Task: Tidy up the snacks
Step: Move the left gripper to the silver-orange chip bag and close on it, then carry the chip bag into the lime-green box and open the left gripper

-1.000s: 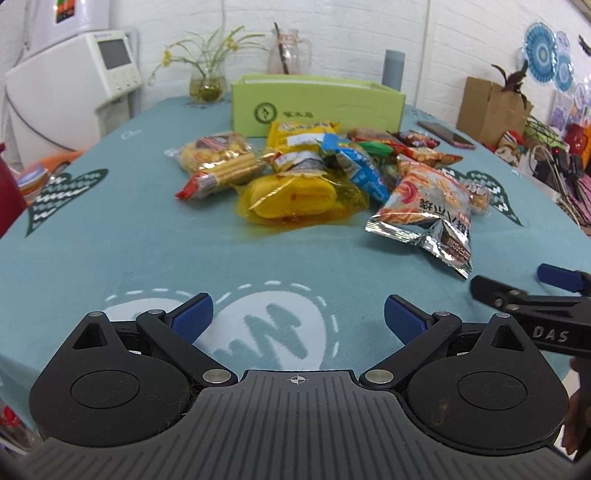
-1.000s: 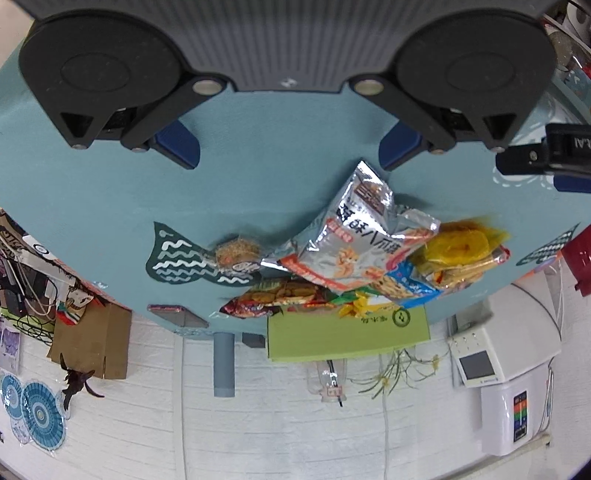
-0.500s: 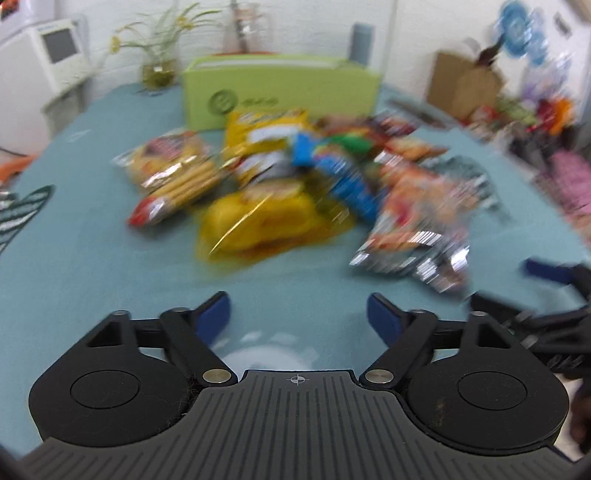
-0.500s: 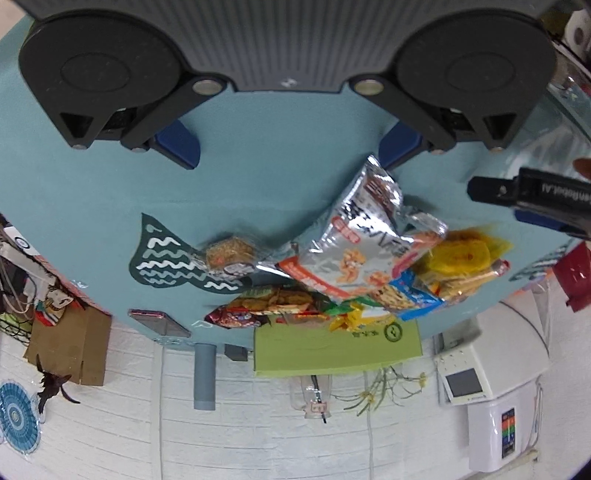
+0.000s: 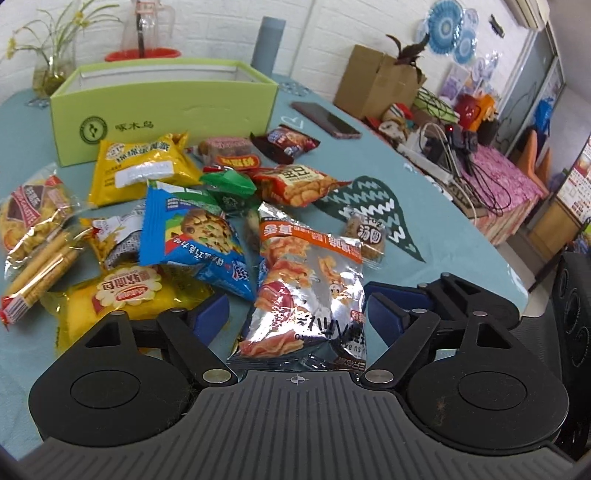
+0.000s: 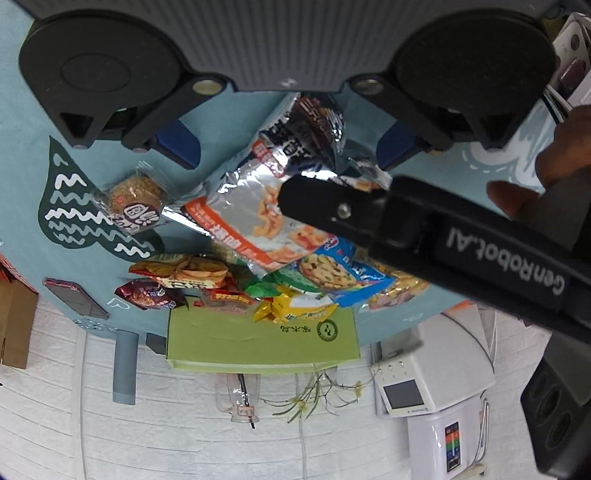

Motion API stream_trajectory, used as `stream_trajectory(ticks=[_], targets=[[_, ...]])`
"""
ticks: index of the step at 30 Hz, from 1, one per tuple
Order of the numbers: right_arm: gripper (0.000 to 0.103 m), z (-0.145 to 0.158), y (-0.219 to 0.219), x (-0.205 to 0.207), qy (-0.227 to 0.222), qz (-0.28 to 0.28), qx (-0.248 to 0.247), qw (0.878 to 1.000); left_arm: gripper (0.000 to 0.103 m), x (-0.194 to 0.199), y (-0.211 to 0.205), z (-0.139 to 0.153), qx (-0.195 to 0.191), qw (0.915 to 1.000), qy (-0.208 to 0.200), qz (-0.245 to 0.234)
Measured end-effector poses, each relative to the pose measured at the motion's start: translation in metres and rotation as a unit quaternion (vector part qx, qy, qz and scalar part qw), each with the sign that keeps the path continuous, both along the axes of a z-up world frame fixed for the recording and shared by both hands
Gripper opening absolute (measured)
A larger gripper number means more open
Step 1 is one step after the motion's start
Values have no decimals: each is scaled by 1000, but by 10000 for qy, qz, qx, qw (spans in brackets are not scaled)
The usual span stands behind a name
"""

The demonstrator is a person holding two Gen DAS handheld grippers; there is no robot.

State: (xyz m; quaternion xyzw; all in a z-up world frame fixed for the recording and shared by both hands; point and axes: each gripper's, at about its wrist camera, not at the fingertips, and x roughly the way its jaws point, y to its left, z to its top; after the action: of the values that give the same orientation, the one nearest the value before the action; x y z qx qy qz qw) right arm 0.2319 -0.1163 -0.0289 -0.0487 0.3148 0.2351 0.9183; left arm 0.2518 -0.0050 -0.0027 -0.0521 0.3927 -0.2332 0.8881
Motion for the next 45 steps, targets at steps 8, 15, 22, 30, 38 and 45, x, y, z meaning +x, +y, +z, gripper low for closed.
stream_trajectory(ticks=[8, 15, 22, 30, 38, 45], targets=[[63, 13, -5, -26, -137, 120, 89, 9998, 29, -22, 3, 3, -125, 9998, 77, -137], [63, 55, 4, -23, -809, 223, -36, 9965, 35, -27, 1, 46, -78, 9981, -607, -87], [63, 104, 40, 69, -1485, 593, -485, 9859, 36, 53, 28, 95, -165, 9930, -1152, 209], [63, 119, 99, 226, -1185, 1003, -633, 9858, 36, 198, 75, 110, -18, 9911, -1136, 691], [63, 66, 151, 307, -608, 1360, -945, 9843, 36, 288, 114, 58, 134, 9938, -484, 987], [76, 61, 149, 301, -654, 1384, -849, 9846, 59, 284, 126, 44, 369, 9902, -596, 1211]])
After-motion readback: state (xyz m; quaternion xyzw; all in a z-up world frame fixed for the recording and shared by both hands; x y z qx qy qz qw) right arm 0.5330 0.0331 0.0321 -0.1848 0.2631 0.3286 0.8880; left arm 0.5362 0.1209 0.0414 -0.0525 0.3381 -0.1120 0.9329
